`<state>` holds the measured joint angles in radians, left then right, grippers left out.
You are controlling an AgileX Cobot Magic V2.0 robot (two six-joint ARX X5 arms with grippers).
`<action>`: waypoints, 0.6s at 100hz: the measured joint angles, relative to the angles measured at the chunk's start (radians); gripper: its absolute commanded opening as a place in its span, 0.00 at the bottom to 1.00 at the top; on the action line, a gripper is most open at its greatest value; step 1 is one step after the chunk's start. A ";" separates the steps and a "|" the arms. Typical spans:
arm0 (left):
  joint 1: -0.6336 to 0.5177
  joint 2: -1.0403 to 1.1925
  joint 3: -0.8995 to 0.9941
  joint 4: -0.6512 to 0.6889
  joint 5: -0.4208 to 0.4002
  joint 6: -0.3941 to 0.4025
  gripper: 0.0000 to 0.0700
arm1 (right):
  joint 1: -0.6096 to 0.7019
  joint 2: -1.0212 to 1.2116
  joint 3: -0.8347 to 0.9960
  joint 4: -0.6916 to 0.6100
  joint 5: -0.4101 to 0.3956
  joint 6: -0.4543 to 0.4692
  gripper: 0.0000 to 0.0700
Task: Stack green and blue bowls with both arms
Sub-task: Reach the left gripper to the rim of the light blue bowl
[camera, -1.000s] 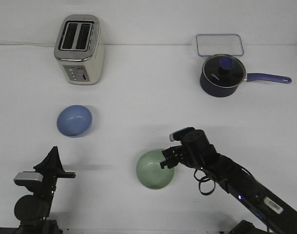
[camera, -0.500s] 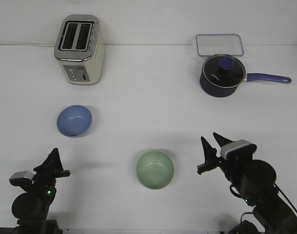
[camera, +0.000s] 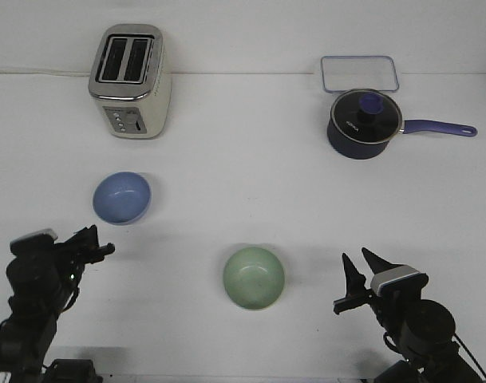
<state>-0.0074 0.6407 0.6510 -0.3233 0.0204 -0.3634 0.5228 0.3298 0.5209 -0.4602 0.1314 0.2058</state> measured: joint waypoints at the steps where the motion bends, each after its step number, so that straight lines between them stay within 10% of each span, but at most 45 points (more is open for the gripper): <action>1: 0.000 0.013 0.008 0.000 0.000 0.002 0.92 | 0.000 0.000 0.000 -0.001 0.000 0.000 0.40; 60: 0.111 0.592 0.193 0.037 0.020 0.032 0.94 | 0.000 0.000 0.000 -0.005 0.000 0.000 0.40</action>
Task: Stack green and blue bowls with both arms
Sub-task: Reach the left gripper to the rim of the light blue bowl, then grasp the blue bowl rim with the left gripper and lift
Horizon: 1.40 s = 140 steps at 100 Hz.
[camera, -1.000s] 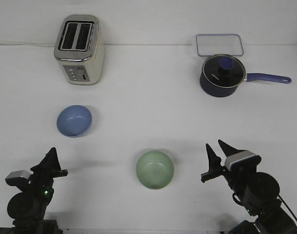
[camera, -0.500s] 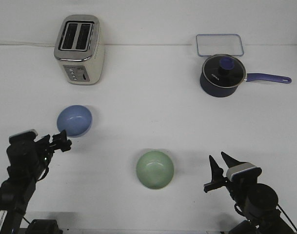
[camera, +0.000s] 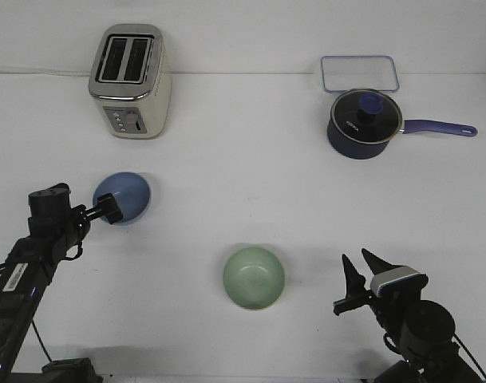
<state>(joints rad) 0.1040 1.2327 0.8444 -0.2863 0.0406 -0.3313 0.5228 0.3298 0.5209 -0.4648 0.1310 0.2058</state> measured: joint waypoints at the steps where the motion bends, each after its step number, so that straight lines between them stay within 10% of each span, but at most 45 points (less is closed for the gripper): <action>1: 0.002 0.008 0.001 0.003 0.003 0.000 0.94 | 0.000 0.000 0.000 0.000 0.000 0.000 0.40; 30: 0.031 0.166 0.013 0.104 0.038 0.000 0.84 | 0.000 0.000 0.000 0.000 0.000 0.000 0.40; 53: 0.031 0.209 0.014 0.111 0.040 0.000 0.00 | 0.000 0.000 0.000 0.000 0.000 0.000 0.40; 104: -0.001 0.104 0.015 0.145 0.224 0.027 0.02 | 0.000 0.000 0.000 0.000 0.000 0.000 0.40; 140: -0.258 -0.172 0.018 0.047 0.327 0.045 0.02 | 0.000 0.000 0.000 -0.001 0.000 0.000 0.40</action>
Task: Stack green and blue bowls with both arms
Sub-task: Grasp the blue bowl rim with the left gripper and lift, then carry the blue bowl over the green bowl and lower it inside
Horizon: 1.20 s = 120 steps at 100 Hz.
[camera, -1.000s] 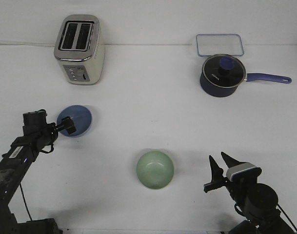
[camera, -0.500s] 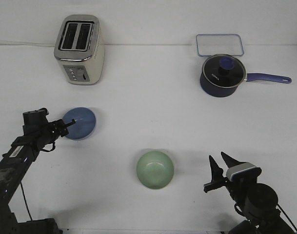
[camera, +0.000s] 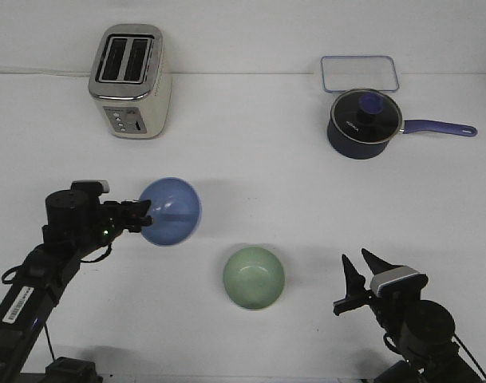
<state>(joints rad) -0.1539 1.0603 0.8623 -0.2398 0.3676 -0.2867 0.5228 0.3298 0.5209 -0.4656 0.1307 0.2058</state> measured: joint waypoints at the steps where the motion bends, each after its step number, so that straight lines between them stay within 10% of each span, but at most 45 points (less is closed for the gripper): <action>1: -0.012 -0.002 0.001 -0.004 0.000 0.000 0.02 | 0.000 0.000 0.000 0.000 0.000 0.000 0.40; 40: -0.427 0.102 0.001 0.008 -0.103 0.000 0.02 | 0.000 0.000 0.000 0.000 0.000 0.000 0.40; 88: -0.594 0.280 0.001 0.127 -0.145 -0.031 0.03 | 0.000 0.000 0.000 0.000 0.000 0.000 0.40; 106: -0.597 0.283 0.001 0.135 -0.145 -0.032 0.62 | 0.000 0.000 0.000 0.000 0.000 0.000 0.40; 120: -0.593 0.281 0.001 0.167 -0.150 -0.034 0.66 | 0.000 0.000 0.000 0.000 0.000 0.000 0.40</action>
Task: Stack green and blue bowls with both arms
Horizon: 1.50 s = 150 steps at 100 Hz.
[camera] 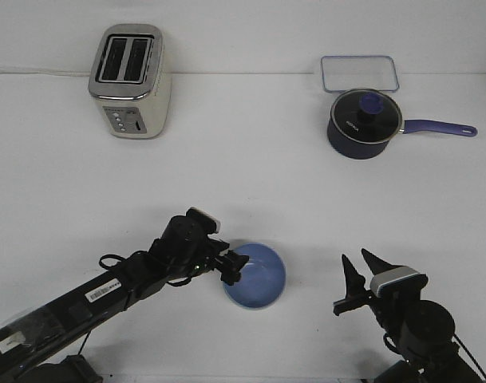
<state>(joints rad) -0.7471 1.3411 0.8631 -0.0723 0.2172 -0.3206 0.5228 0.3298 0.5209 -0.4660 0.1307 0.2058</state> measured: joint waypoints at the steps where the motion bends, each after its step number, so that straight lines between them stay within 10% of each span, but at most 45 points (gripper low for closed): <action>1: 0.001 -0.001 0.000 0.000 -0.003 0.000 0.66 | 0.000 0.000 0.000 0.000 0.000 0.000 0.40; 23: 0.090 -0.107 0.002 -0.019 -0.156 0.029 0.62 | 0.000 0.000 0.000 0.000 0.001 0.000 0.40; 39: 0.199 -0.256 0.009 -0.068 -0.304 0.101 0.00 | 0.000 0.000 0.000 0.000 0.005 0.000 0.39; 54: 0.314 -0.395 0.009 -0.144 -0.323 0.168 0.02 | 0.000 0.000 0.000 0.000 0.024 0.000 0.00; 111: 0.488 -1.192 -0.437 -0.066 -0.378 0.276 0.02 | 0.001 -0.290 -0.093 0.061 0.099 0.001 0.00; 150: 0.488 -1.283 -0.438 -0.070 -0.377 0.274 0.02 | 0.001 -0.290 -0.093 0.065 0.105 0.001 0.00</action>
<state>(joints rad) -0.2592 0.0586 0.4252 -0.1421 -0.1600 -0.0463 0.5236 0.0395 0.4282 -0.4011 0.2359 0.2066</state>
